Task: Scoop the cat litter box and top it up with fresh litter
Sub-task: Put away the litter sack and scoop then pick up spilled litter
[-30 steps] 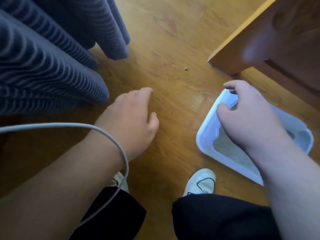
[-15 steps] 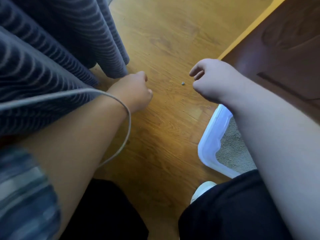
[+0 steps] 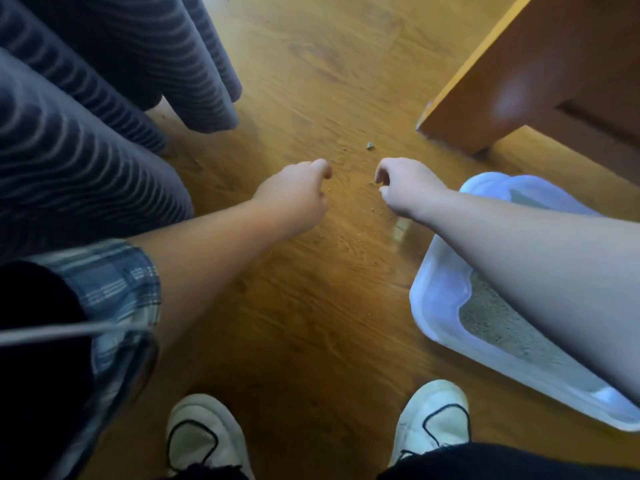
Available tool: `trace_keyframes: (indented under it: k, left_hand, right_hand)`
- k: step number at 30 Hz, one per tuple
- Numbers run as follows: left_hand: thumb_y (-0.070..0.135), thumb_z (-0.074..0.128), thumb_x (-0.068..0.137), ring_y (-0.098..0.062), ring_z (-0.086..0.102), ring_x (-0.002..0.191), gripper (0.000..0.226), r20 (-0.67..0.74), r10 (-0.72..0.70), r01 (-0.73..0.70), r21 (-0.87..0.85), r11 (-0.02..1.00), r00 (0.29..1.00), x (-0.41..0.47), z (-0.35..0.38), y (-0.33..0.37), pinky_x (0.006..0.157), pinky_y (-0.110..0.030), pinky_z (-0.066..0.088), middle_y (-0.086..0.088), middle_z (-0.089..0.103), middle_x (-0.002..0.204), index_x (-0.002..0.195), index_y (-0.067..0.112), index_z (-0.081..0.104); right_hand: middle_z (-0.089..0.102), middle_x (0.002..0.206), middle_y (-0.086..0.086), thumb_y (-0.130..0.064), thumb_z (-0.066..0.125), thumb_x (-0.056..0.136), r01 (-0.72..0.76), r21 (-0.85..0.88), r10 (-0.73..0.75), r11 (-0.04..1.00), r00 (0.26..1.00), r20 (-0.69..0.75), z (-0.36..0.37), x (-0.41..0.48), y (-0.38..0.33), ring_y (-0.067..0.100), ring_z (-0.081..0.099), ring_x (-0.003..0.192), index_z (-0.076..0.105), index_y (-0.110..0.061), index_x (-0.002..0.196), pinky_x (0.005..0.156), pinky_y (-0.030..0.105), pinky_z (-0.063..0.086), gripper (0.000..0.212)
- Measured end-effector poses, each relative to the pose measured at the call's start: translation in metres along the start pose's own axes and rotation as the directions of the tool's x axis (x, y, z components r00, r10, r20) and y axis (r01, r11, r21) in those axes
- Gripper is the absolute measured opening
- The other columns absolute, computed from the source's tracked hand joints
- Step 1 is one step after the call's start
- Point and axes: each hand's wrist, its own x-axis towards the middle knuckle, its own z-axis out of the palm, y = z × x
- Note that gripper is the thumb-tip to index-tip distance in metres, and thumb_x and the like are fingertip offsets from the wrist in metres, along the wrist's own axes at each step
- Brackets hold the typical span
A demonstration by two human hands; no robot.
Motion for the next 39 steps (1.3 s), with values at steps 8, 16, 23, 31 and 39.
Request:
trace_keyframes:
  k: [8,16,23,31,39]
  left_hand:
    - [0.014,0.044,0.103,-0.029,0.064,0.112,0.029,0.519,-0.278,0.564,-0.818,0.112,0.808,-0.028,0.028,-0.017,0.092,-0.042,0.053,-0.016,0.063,0.123,0.127,0.003,0.055]
    - [0.028,0.038,0.106,-0.031,0.064,0.106,0.042,0.544,-0.282,0.515,-0.839,-0.174,0.791,-0.031,0.046,-0.011,0.085,-0.043,0.054,-0.020,0.059,0.133,0.132,0.000,0.052]
    - [0.033,0.035,0.107,-0.035,0.060,0.116,0.046,0.560,-0.245,0.482,-0.818,-0.313,0.791,-0.036,0.042,-0.016,0.094,-0.045,0.050,-0.022,0.059,0.132,0.134,-0.001,0.052]
    - [0.041,0.029,0.107,-0.033,0.060,0.115,0.051,0.532,-0.278,0.383,-0.809,-0.445,0.800,-0.030,0.040,-0.039,0.099,-0.044,0.051,-0.023,0.060,0.124,0.117,-0.001,0.055]
    - [0.030,0.037,0.106,-0.023,0.057,0.083,0.037,0.524,-0.370,0.335,-0.819,-0.466,0.767,-0.044,0.030,-0.068,0.074,-0.032,0.051,-0.013,0.057,0.092,0.111,0.002,0.060]
  right_hand:
    - [0.054,0.101,-0.003,-0.023,0.060,0.095,0.067,0.107,-0.060,0.992,0.996,-0.071,0.019,0.011,0.013,0.027,0.058,0.099,0.055,-0.026,0.100,0.084,0.037,0.048,0.007]
    - [0.054,0.098,0.002,-0.021,0.052,0.100,0.048,0.080,-0.037,0.996,0.991,-0.130,0.037,0.021,0.009,0.029,0.055,0.089,0.054,-0.020,0.093,0.080,0.045,0.051,0.007]
    - [0.050,0.093,0.002,-0.018,0.046,0.099,0.058,0.001,-0.057,0.998,0.989,-0.139,0.035,0.022,0.003,0.030,0.053,0.086,0.050,-0.019,0.085,0.070,0.040,0.048,0.014]
    - [0.054,0.085,-0.014,-0.021,0.057,0.088,0.487,0.251,-0.487,0.836,0.871,-0.068,0.047,-0.015,-0.077,0.011,0.053,0.083,0.060,-0.029,0.087,0.079,0.034,0.049,0.009]
    - [0.060,0.103,-0.001,-0.016,0.055,0.095,0.350,0.225,-0.312,0.909,0.931,-0.188,0.048,0.021,-0.104,0.020,0.058,0.100,0.066,-0.018,0.104,0.088,0.034,0.047,0.014]
